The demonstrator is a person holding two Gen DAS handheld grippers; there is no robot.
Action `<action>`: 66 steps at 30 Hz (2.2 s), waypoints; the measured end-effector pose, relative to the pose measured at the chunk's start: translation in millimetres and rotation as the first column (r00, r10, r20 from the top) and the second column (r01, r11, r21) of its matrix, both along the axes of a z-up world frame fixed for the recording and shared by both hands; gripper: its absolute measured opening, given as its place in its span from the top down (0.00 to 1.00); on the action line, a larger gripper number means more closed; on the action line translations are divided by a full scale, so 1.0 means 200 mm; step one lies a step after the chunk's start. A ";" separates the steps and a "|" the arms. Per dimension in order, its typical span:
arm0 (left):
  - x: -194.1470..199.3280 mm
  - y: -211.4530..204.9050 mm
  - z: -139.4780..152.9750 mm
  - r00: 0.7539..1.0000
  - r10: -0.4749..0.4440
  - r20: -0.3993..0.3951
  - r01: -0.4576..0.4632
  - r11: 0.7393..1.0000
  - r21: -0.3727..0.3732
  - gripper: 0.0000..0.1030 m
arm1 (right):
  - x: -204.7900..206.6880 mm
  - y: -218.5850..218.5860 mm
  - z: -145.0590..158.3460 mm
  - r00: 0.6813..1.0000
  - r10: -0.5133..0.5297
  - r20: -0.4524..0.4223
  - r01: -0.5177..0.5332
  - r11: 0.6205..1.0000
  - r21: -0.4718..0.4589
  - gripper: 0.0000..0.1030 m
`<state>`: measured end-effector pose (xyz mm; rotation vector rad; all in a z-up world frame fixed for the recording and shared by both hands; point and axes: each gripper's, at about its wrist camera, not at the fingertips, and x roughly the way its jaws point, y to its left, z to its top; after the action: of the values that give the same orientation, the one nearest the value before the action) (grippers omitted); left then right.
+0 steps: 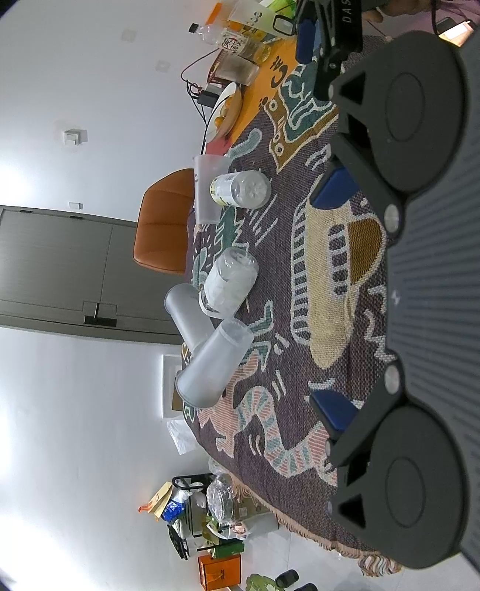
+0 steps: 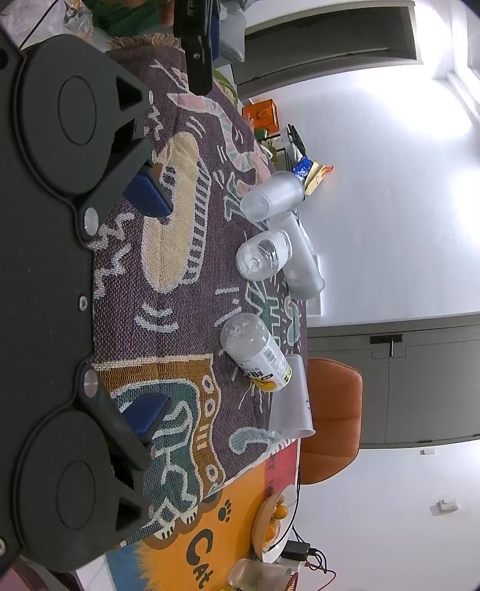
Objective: Flip cup upright
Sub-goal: 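Move the left tool toward the labeled bottle lying on its side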
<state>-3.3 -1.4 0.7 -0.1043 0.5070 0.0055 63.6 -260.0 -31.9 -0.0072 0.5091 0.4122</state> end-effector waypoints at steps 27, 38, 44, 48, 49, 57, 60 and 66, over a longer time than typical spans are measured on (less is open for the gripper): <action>0.26 -0.09 0.09 0.998 -0.044 0.038 0.044 0.999 0.003 0.00 | 0.21 -0.12 -0.01 0.998 -0.055 -0.018 0.056 0.998 0.038 0.00; 0.51 -0.20 0.09 0.991 -0.132 0.007 0.132 0.991 0.026 0.00 | 0.35 -0.21 -0.07 0.993 -0.106 -0.054 0.110 0.991 0.076 0.00; 0.68 -0.27 0.07 0.985 -0.168 -0.029 0.169 0.985 0.044 0.00 | 0.44 -0.29 -0.11 0.987 -0.145 -0.073 0.153 0.981 0.115 0.00; 0.80 -0.32 0.05 0.981 -0.187 -0.057 0.189 0.981 0.045 0.00 | 0.51 -0.32 -0.12 0.983 -0.164 -0.081 0.174 0.975 0.140 0.00; 0.84 -0.33 0.05 0.979 -0.193 -0.063 0.196 0.979 0.050 0.00 | 0.53 -0.33 -0.13 0.983 -0.166 -0.080 0.176 0.974 0.144 0.00; 1.07 -0.44 0.03 0.963 -0.244 -0.113 0.253 0.965 0.070 0.02 | 0.68 -0.37 -0.19 0.980 -0.167 -0.105 0.183 0.968 0.171 0.11; 1.16 -0.51 0.04 0.952 -0.277 -0.134 0.287 0.955 0.069 0.02 | 0.72 -0.39 -0.21 0.978 -0.167 -0.122 0.188 0.964 0.189 0.18; 1.31 -0.63 0.03 0.932 -0.323 -0.164 0.337 0.940 0.060 0.02 | 0.76 -0.45 -0.24 0.972 -0.180 -0.153 0.212 0.952 0.221 0.27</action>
<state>259.3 -128.2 6.5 0.0690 0.6716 -0.2966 216.2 -350.2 -80.1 0.3005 0.5823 0.2764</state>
